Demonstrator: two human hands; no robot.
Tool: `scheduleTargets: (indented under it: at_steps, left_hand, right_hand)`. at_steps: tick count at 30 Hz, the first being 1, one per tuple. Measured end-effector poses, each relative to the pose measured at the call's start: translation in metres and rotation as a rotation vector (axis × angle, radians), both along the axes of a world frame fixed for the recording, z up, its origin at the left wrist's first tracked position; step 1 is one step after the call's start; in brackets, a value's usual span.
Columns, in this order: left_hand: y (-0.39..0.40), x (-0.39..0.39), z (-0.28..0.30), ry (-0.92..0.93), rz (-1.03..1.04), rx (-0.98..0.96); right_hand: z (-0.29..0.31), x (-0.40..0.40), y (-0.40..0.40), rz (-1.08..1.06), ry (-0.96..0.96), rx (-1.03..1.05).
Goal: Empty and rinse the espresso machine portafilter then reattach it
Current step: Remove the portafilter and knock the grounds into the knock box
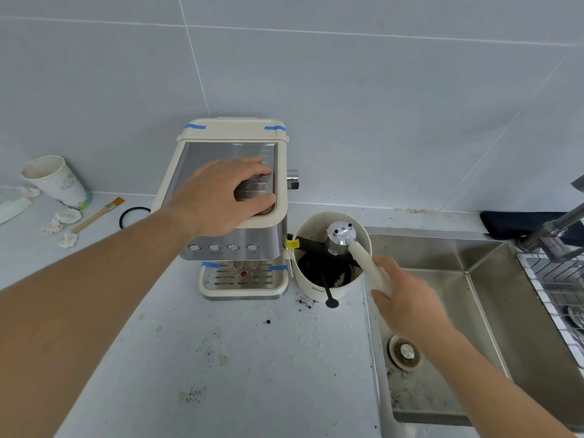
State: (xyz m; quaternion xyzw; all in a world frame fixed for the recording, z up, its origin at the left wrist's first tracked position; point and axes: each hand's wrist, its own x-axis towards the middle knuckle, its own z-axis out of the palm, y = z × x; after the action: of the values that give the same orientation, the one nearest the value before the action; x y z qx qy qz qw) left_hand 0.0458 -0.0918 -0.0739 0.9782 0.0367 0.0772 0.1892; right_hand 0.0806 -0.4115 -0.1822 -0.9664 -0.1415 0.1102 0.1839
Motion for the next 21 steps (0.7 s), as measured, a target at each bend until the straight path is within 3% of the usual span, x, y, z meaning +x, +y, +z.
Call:
scheduleTargets:
  at_steps: [6,13,18,21]
  left_hand:
    - [-0.001,0.0,0.0,-0.004,0.0,-0.005]
    - [-0.001,0.0,0.0,0.001,0.001,-0.013]
    - [0.0,0.0,-0.001,0.012,0.005,-0.023]
    - [0.001,0.001,-0.002,0.011,0.003,-0.022]
  right_hand:
    - [-0.001,-0.008,0.001,-0.019,-0.059,0.075]
    - [0.006,-0.003,0.006,-0.032,0.019,-0.016]
    - [0.009,-0.01,0.008,-0.048,-0.053,0.117]
    - [0.004,-0.016,0.01,-0.054,-0.002,0.08]
